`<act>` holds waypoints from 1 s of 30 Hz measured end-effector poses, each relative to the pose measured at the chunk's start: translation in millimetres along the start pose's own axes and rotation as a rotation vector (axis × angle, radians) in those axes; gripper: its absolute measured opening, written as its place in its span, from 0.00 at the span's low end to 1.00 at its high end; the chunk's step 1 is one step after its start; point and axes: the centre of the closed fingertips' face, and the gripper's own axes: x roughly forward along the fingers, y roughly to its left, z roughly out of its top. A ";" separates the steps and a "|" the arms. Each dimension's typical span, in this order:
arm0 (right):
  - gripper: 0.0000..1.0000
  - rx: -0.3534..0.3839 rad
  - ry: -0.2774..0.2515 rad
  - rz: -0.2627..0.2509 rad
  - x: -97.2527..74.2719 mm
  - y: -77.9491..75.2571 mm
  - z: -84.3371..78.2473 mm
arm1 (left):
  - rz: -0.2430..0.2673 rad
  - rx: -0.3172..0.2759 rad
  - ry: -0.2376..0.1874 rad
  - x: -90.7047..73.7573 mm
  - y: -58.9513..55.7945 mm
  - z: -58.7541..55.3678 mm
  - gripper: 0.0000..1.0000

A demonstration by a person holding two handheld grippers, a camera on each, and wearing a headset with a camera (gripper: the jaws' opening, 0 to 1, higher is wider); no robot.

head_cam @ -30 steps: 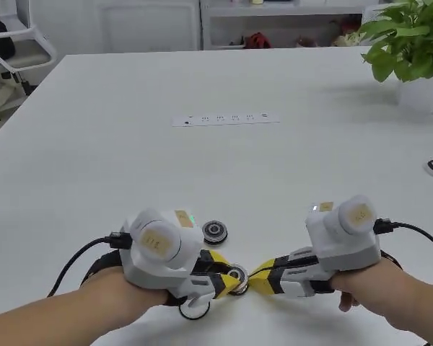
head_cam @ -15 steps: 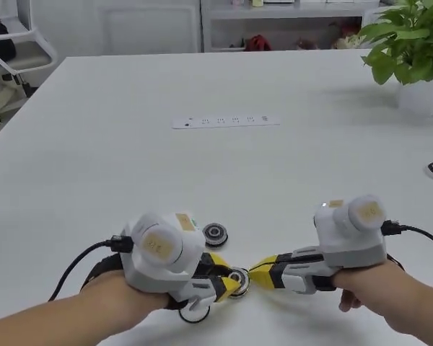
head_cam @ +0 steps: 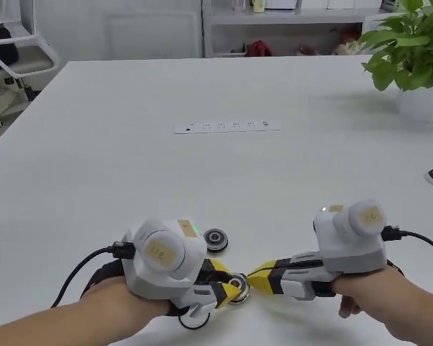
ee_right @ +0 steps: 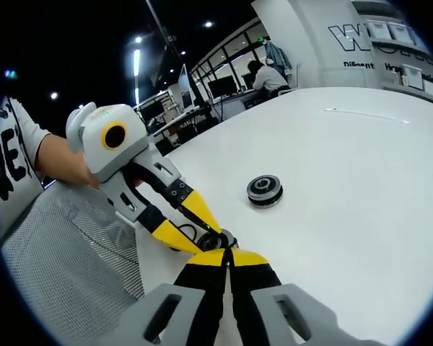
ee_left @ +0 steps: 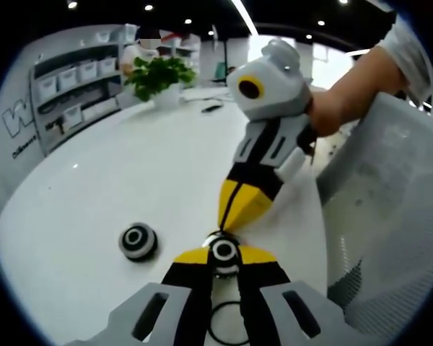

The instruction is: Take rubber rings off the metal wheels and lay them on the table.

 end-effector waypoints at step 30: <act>0.00 -0.043 -0.025 0.041 0.1 11.2 10.7 | 0.005 0.002 0.002 0.0 0.4 -0.6 0.12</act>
